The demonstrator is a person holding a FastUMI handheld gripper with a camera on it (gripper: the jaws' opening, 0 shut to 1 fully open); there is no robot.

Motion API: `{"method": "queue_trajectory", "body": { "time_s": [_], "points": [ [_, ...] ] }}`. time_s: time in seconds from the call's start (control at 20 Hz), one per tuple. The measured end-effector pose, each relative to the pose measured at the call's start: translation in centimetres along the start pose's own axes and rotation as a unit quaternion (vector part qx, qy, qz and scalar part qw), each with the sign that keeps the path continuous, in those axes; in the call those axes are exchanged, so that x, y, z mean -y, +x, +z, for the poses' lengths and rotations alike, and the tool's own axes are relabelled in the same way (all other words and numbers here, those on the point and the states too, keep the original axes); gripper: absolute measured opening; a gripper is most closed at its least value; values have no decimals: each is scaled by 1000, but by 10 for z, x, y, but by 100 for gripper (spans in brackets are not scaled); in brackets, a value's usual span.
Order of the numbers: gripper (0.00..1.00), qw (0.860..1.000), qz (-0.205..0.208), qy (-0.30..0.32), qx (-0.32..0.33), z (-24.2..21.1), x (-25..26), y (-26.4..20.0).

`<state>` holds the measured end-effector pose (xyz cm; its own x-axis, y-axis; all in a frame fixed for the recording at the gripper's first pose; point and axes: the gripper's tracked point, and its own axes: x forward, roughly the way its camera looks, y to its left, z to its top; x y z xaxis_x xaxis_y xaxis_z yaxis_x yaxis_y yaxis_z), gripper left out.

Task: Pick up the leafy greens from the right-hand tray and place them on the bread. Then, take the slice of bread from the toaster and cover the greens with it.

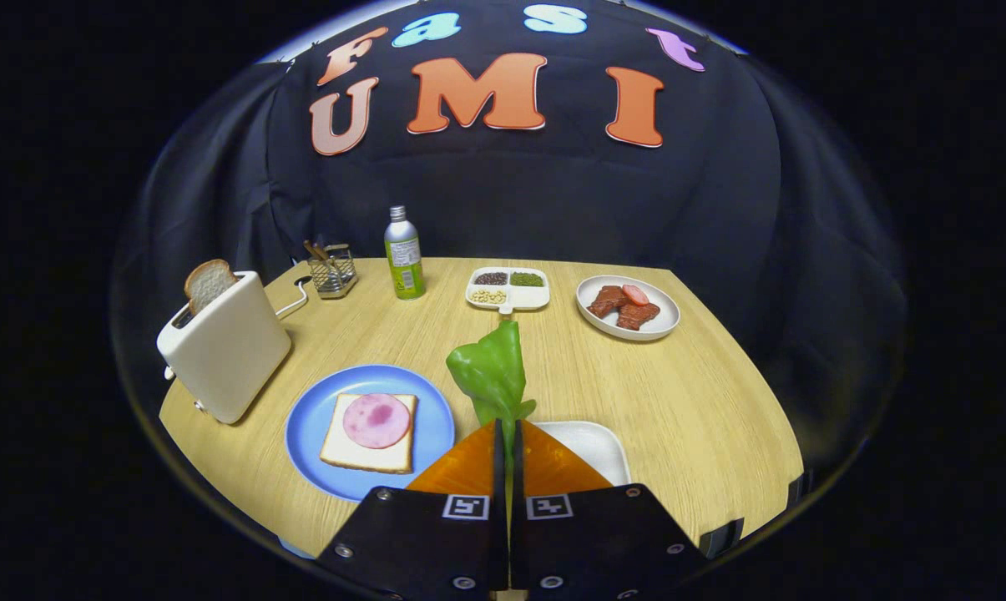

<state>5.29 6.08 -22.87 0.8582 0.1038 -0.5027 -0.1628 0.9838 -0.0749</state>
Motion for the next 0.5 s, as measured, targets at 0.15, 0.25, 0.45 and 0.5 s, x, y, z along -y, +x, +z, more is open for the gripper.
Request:
{"method": "queue_trajectory", "body": {
  "time_s": [0.15, 0.25, 0.45, 0.5],
  "points": [
    [2, 1000, 8, -9, 0, 0, -29, -2],
    [2, 1000, 16, -16, -1, 0, -47, -3],
    [2, 999, 31, -34, -6, -4, -80, 2],
    [2, 999, 35, -38, -9, -5, -86, 3]
  ]
}}
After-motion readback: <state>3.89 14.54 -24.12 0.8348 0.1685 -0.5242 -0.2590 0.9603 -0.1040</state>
